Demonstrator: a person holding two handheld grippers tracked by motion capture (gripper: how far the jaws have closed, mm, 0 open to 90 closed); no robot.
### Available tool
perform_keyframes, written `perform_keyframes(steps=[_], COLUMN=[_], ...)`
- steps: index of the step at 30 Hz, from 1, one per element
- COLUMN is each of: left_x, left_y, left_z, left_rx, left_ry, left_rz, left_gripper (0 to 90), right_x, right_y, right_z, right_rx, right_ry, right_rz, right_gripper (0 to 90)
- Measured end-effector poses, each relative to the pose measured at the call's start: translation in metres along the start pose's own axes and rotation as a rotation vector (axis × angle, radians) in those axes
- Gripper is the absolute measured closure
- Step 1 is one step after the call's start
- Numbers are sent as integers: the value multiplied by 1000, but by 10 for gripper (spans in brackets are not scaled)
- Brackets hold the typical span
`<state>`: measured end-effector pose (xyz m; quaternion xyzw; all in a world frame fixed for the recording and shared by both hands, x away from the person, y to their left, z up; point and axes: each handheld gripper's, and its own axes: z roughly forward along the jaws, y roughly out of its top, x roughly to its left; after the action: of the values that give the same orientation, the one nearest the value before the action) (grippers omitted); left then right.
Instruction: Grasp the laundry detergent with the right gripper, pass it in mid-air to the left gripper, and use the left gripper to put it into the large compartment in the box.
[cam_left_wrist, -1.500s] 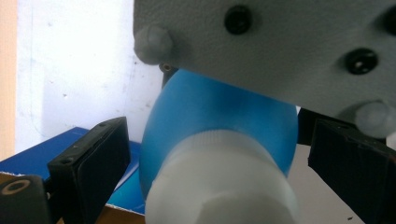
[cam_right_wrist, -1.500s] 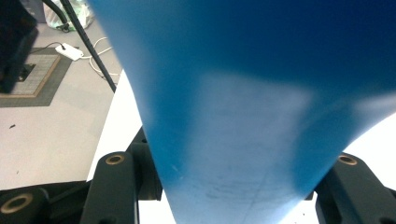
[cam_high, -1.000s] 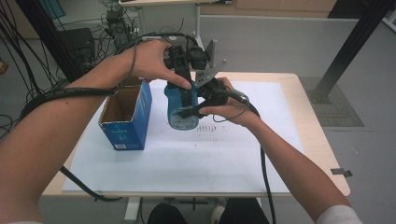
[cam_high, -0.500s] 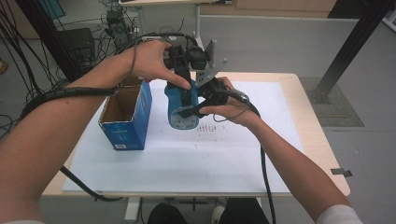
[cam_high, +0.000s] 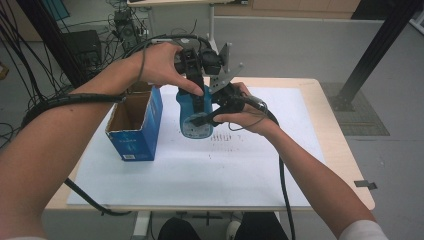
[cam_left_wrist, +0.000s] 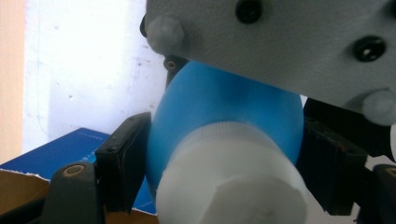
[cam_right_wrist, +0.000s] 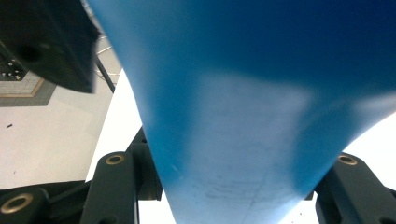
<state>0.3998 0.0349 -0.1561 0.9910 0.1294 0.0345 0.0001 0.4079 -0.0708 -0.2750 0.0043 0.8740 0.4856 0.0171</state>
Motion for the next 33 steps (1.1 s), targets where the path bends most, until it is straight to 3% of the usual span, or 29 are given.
perform_keyframes(steps=[6,18,33], left_x=[0,-2,0], left_y=[0,3,4], left_z=[1,2,4], left_rx=[2,45,42], left_ry=[2,3,2], left_rz=[2,20,39], left_gripper=[333,349,351], right_x=[1,2,2], right_y=[1,1,0], right_z=[0,1,2], right_rx=[-8,3,12], right_ry=[-1,5,-7], right_rz=[-23,-27,-31], right_gripper=[444,444,443])
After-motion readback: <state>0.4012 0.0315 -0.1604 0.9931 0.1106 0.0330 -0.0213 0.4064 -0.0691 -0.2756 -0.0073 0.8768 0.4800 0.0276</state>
